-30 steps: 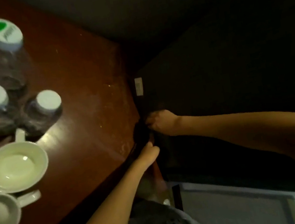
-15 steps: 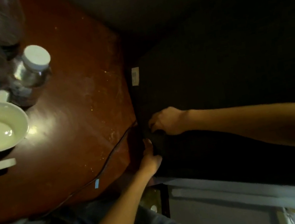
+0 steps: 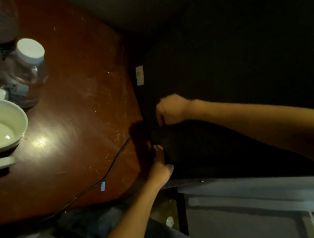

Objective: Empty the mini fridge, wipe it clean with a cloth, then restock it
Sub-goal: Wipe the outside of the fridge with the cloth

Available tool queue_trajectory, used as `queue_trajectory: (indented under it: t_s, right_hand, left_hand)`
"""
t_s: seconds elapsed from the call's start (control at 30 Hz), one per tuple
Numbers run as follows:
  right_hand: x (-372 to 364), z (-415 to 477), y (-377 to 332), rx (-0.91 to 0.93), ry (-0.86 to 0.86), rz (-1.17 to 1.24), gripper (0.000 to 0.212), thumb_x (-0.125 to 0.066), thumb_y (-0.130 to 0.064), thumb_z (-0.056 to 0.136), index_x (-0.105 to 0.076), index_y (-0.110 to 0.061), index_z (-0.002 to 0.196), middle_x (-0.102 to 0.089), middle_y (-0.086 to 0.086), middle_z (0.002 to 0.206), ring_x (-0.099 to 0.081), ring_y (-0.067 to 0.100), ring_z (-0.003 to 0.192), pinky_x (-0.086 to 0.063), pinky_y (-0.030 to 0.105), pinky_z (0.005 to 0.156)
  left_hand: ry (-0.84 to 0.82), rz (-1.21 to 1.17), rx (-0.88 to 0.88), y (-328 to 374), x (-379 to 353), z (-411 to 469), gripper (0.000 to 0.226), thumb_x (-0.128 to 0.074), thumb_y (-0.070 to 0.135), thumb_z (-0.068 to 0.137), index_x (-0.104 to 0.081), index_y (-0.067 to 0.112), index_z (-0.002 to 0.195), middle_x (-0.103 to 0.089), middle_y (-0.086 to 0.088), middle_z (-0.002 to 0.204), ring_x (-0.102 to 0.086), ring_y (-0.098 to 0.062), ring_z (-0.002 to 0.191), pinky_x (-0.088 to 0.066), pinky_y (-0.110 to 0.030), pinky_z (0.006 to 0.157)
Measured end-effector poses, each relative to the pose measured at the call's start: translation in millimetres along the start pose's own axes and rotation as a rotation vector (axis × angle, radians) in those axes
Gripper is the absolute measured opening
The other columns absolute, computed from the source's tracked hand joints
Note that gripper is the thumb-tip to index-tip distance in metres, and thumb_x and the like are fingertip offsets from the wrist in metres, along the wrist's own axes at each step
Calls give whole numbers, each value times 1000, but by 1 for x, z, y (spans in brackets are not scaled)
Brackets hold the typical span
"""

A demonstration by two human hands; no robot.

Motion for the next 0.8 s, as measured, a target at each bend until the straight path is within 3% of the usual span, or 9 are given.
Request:
queue_trajectory:
  t_s: [0.13,0.2,0.3,0.37,0.4,0.47,0.57,0.67,0.8]
  right_hand:
    - [14,53,15,-76,173,-65,34,-50,-21,97,-56,-18,130,-51,6,137,-48,25,125,-47,39,99]
    - [-18,70,-16,-107,197,-48,37,-45,-20,99,-53,-13,135,-47,9,141,-43,27,131,-40,39,107]
    - [-71,42,-54,-131,282,17,43,-37,-19,101,-41,-6,142,-38,13,147,-31,31,139,-32,40,110]
    - [-102,2,-74,-54,214,17,40,-41,-18,100,-48,-7,137,-41,11,145,-37,29,135,-37,40,106]
    - [-112,-15,-80,-28,169,17,36,-45,-19,99,-54,-10,133,-46,9,142,-44,27,131,-41,39,103]
    - [-109,-28,-74,-46,178,36,30,-48,-20,97,-62,-14,123,-56,5,132,-54,25,120,-48,38,95]
    - [-71,-3,-45,-154,297,6,33,-44,-18,98,-59,-12,127,-53,6,136,-50,25,126,-43,35,101]
    - [-58,20,-42,-187,380,-7,40,-37,-18,101,-50,-10,138,-42,8,147,-36,26,137,-31,34,109]
    - [-137,-21,-105,-38,139,-1,40,-46,-25,98,-54,-13,135,-46,5,143,-36,26,136,-31,38,110]
  left_hand:
    - [-16,23,-75,-11,2,-1,74,-47,20,99,3,27,153,-5,-5,162,-35,-26,136,-32,-30,105]
    - [4,-9,-15,-18,4,-7,72,-47,11,99,-4,28,154,-15,-3,160,-29,-24,141,-31,-24,102]
    - [-25,-60,67,-26,6,-10,76,-47,8,94,-7,29,155,-18,0,159,-21,-23,145,-28,-34,113]
    - [-52,-16,107,-22,5,-6,72,-47,10,94,-12,25,155,-32,-6,152,-37,-25,134,-37,-32,101]
    - [-60,2,129,-19,3,-7,69,-47,11,95,-15,23,155,-44,-8,140,-49,-23,117,-41,-27,87]
    - [-55,18,144,-14,-1,-9,71,-49,12,95,-13,24,155,-45,-9,138,-53,-17,99,-36,-19,69]
    - [-74,26,109,-10,1,-18,78,-46,6,94,-1,29,154,-10,-3,160,-30,-28,140,-39,-29,103]
    - [-58,-19,97,-13,11,-33,75,-44,1,93,-9,29,154,-17,0,159,-24,-25,143,-33,-36,112]
    - [31,78,57,-15,28,-45,70,-40,0,95,-7,18,155,-5,-1,162,-7,-21,148,-14,-37,120]
Point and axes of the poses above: each hand's wrist, its own z-axis towards the middle knuckle, its own x-axis out of the back of the hand, y = z × x, the point moved 4 cm from there along z, towards the middle knuckle
